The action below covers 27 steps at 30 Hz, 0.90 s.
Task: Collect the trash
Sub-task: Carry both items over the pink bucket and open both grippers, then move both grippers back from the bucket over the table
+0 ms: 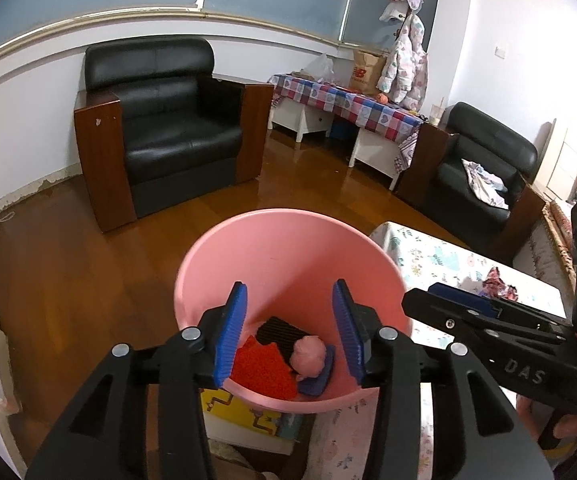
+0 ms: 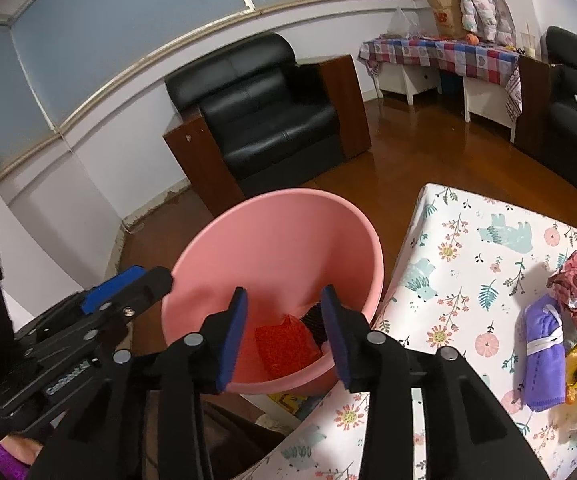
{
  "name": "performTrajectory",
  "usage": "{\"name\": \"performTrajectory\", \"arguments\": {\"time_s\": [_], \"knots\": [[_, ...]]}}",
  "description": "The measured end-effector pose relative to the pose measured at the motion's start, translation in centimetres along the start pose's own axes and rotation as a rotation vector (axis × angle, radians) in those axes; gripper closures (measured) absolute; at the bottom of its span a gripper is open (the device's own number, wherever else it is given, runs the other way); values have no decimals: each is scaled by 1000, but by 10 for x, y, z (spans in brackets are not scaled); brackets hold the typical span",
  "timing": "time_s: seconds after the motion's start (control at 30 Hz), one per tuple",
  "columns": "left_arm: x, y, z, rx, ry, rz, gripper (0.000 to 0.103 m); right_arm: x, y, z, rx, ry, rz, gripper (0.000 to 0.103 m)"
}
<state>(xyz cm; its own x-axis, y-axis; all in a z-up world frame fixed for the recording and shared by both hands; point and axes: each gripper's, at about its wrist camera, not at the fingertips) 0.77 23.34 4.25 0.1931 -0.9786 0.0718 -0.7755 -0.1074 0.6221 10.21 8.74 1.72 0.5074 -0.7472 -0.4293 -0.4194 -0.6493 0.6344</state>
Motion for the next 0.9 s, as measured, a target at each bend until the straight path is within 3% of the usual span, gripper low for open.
{"name": "performTrajectory", "arguments": {"time_s": [0.3,0.9], "knots": [[19,6,1,-9,-14,24,54,-11,39,18,50,81,-22,52],[63,26,10,8,-127,15,53,-3,98,44,125,88,35,51]]}}
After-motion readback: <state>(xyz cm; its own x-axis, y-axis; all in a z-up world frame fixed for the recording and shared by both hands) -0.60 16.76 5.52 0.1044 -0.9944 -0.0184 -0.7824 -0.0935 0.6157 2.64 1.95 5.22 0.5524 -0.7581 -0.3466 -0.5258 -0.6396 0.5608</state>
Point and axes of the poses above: each gripper's, at about its wrist camera, not at the fingertips, and y roughly against the way its jaws point, x to its right, z to its underside, and after that the axes turned 7 degrees about -y, right-handed
